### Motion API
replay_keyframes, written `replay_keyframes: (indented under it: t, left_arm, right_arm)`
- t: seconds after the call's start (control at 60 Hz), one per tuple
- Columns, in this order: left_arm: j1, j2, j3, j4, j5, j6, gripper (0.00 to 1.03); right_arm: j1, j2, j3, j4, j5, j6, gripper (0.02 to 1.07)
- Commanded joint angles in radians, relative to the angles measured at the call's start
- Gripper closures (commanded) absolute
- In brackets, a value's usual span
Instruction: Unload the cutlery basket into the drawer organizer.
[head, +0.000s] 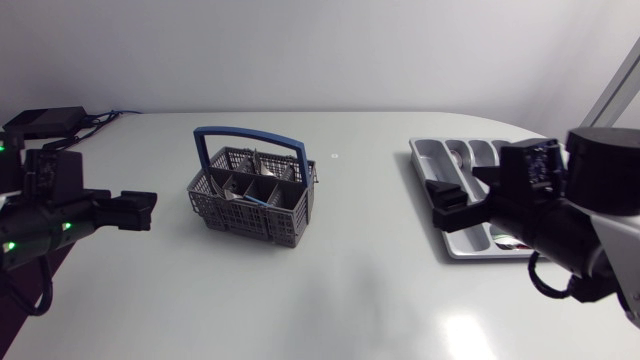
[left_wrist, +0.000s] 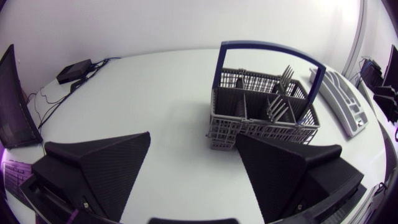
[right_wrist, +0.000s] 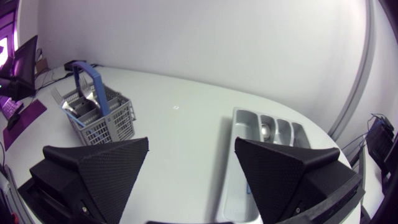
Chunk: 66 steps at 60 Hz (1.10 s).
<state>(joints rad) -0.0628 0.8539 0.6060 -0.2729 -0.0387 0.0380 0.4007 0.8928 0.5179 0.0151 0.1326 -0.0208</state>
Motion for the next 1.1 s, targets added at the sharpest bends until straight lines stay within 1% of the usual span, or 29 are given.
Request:
replay_keyframes:
  t: [0.0,0.017,0.033,0.1,0.183,0.25,0.267,0.283,0.333,0.4,0.467,0.517,0.55,0.6,0.683,0.783,0.817,0.85,0.9,0.95,0.967,1.017,1.083]
  left_arm:
    - [0.0,0.077,0.061,-0.023,0.014,0.072,0.07]
    - [0.0,0.079,0.061,-0.023,0.017,0.072,0.07]
    - [0.001,0.091,0.066,-0.023,0.051,0.077,0.07]
    - [0.001,0.126,0.084,-0.025,0.118,0.079,0.07]
    - [0.003,0.155,0.098,-0.022,0.157,0.094,0.07]
    - [0.015,0.186,0.1,0.011,0.203,0.106,0.07]
    - [0.018,0.191,0.1,0.017,0.214,0.109,0.07]
    - [0.029,0.2,0.101,0.024,0.241,0.112,0.07]
    - [0.047,0.217,0.101,0.035,0.278,0.112,0.07]
    - [0.058,0.241,0.1,0.049,0.301,0.12,0.08]
    - [0.066,0.251,0.094,0.064,0.318,0.126,0.08]
    - [0.073,0.251,0.083,0.086,0.342,0.132,0.08]
    - [0.075,0.249,0.083,0.087,0.35,0.134,0.08]
    - [0.077,0.238,0.083,0.087,0.358,0.134,0.08]
    - [0.095,0.226,0.078,0.09,0.396,0.134,0.08]
    - [0.1,0.223,0.074,0.095,0.405,0.132,0.08]
    - [0.1,0.223,0.072,0.095,0.405,0.132,0.08]
    - [0.1,0.223,0.067,0.101,0.405,0.126,0.08]
    - [0.097,0.221,0.066,0.104,0.405,0.123,0.08]
    - [0.092,0.221,0.057,0.115,0.405,0.12,0.08]
    - [0.09,0.221,0.055,0.118,0.405,0.12,0.08]
    - [0.086,0.221,0.054,0.121,0.405,0.119,0.08]
    - [0.083,0.223,0.052,0.129,0.405,0.114,0.08]
  right_arm:
    - [0.056,0.115,0.091,-0.058,0.013,0.028,0.07]
    - [0.059,0.121,0.094,-0.061,0.013,0.028,0.07]
    - [0.086,0.163,0.128,-0.086,0.01,0.025,0.07]
    - [0.121,0.235,0.172,-0.099,-0.01,-0.031,0.07]
    - [0.15,0.325,0.226,-0.122,-0.028,-0.123,0.07]
    - [0.165,0.413,0.286,-0.129,-0.041,-0.142,0.07]
    - [0.167,0.426,0.297,-0.132,-0.05,-0.143,0.07]
    - [0.167,0.457,0.321,-0.135,-0.082,-0.143,0.07]
    - [0.168,0.503,0.357,-0.133,-0.146,-0.142,0.07]
    - [0.187,0.563,0.396,-0.11,-0.166,-0.142,0.07]
    - [0.208,0.629,0.424,-0.053,-0.166,-0.151,0.08]
    - [0.213,0.706,0.467,-0.012,-0.18,-0.151,0.13]
    - [0.217,0.741,0.492,-0.003,-0.191,-0.151,0.14]
    - [0.23,0.798,0.528,0.048,-0.188,-0.156,0.17]
    - [0.244,0.871,0.587,0.075,-0.185,-0.163,0.18]
    - [0.256,0.926,0.628,0.117,-0.183,-0.179,0.31]
    - [0.257,0.934,0.633,0.123,-0.182,-0.18,0.31]
    - [0.263,0.954,0.646,0.129,-0.183,-0.186,0.37]
    - [0.271,0.969,0.648,0.143,-0.182,-0.205,0.52]
    - [0.276,0.974,0.639,0.171,-0.177,-0.214,0.75]
    - [0.276,0.974,0.636,0.177,-0.177,-0.219,0.78]
    - [0.274,0.968,0.623,0.184,-0.179,-0.228,0.83]
    - [0.263,0.945,0.6,0.184,-0.194,-0.232,0.87]
